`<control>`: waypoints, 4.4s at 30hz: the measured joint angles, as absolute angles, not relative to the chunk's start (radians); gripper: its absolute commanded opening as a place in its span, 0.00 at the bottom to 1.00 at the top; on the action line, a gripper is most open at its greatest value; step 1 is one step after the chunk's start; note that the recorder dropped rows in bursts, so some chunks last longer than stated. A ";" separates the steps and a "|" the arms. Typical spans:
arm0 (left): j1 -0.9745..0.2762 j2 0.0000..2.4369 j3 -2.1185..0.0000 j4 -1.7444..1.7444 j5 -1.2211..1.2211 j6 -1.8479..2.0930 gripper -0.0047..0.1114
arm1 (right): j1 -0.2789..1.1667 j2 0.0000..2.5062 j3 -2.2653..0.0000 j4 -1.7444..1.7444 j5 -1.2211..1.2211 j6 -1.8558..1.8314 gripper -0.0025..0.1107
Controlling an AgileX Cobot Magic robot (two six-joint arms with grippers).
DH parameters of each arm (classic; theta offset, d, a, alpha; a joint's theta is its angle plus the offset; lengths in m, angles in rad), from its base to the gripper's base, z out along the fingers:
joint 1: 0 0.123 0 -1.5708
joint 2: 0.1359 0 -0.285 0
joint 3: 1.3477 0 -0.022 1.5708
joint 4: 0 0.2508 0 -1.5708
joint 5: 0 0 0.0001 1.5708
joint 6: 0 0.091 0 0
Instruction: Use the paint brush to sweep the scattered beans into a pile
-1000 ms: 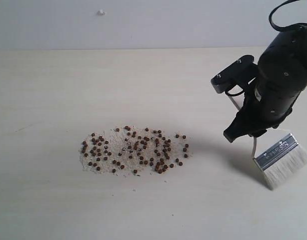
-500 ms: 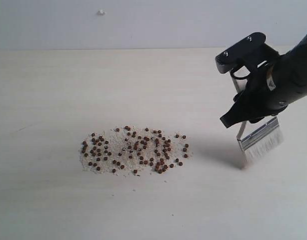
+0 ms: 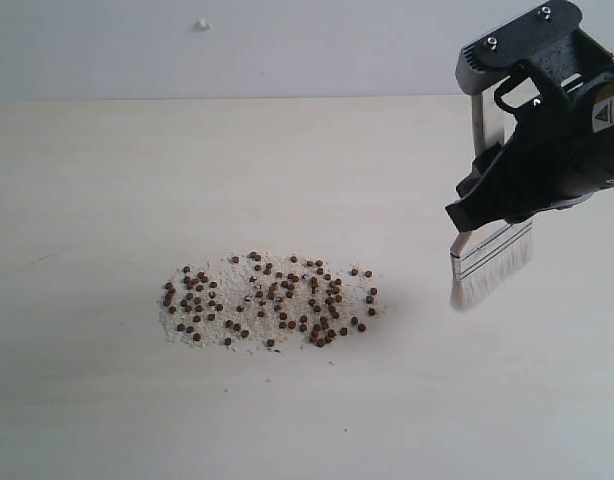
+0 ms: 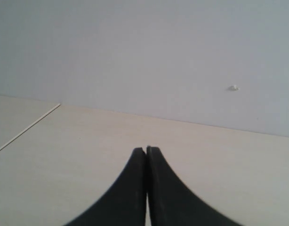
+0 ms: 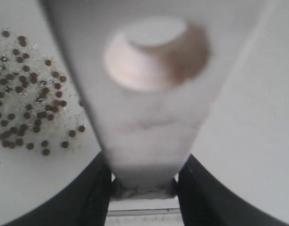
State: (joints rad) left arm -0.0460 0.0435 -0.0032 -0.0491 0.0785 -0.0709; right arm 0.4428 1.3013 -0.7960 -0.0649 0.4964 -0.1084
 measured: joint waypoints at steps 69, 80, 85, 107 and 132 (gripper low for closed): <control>-0.183 1.393 -0.619 1.499 -1.205 -0.829 0.04 | 0.443 1.478 -0.839 1.072 0.760 -1.593 0.02; -0.242 1.395 -0.626 1.297 -1.212 -0.798 0.04 | 0.443 1.479 -0.839 1.108 0.576 -1.414 0.02; -0.249 1.414 -0.626 1.203 -1.207 -0.885 0.07 | 0.443 1.479 -0.839 1.117 0.516 -1.313 0.02; -0.494 1.494 -0.696 1.075 -0.938 -0.914 0.31 | 0.443 1.480 -0.839 1.249 0.466 -1.299 0.02; -0.494 1.507 -0.698 1.340 -0.859 -0.819 0.07 | 0.443 1.480 -0.839 1.393 0.319 -1.191 0.02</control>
